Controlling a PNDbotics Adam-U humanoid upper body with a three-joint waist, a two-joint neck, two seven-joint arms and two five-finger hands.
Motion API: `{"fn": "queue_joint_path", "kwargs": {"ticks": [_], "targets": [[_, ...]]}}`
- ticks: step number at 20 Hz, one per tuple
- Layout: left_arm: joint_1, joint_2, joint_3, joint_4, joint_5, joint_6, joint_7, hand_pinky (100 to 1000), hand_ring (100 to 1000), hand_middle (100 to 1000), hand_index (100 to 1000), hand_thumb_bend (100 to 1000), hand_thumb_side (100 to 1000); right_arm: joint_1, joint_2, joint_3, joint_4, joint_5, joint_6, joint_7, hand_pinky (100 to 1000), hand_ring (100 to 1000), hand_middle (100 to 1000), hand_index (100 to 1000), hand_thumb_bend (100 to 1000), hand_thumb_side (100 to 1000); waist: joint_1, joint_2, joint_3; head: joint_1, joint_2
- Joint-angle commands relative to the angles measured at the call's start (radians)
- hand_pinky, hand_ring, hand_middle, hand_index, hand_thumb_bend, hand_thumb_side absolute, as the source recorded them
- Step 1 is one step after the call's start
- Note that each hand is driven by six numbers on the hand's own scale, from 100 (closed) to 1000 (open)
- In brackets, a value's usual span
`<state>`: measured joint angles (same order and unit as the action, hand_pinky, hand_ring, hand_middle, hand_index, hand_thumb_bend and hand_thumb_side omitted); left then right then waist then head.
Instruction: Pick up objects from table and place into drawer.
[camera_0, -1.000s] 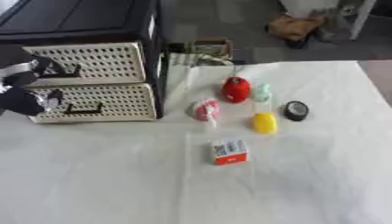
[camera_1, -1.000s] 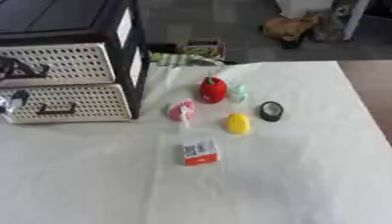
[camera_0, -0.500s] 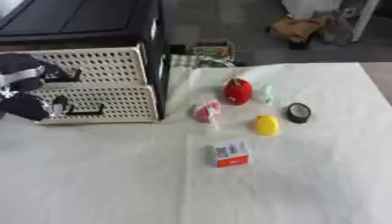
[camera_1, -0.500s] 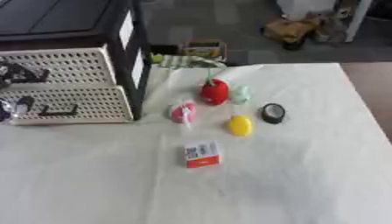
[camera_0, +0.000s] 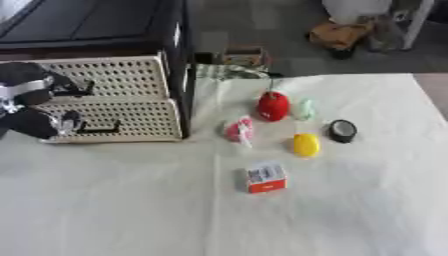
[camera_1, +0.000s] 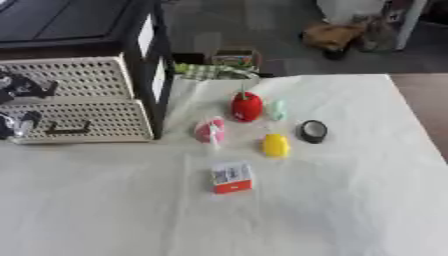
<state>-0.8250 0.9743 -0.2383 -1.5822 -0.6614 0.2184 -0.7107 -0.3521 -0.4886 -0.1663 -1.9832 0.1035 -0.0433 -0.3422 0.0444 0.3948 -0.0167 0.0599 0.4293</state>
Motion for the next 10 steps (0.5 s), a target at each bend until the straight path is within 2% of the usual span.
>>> {"fn": "queue_joint_path", "kwargs": {"ticks": [1, 10], "targets": [[-0.009, 0.027, 0.01, -0.004, 0.003, -0.004, -0.004, 100, 100, 100, 806, 105, 408, -0.01, -0.016, -0.012, -0.017, -0.003, -0.001, 0.002, 723, 578, 516, 719, 433, 767, -0.002, -0.027, 0.003, 0.004, -0.001], [0.003, 0.04, 0.014, 0.013, 0.055, -0.033, -0.056, 100, 100, 100, 793, 105, 408, -0.005, -0.022, -0.013, -0.017, 0.0, 0.001, -0.003, 724, 579, 516, 719, 433, 765, 0.003, -0.036, 0.013, 0.002, 0.006]]}}
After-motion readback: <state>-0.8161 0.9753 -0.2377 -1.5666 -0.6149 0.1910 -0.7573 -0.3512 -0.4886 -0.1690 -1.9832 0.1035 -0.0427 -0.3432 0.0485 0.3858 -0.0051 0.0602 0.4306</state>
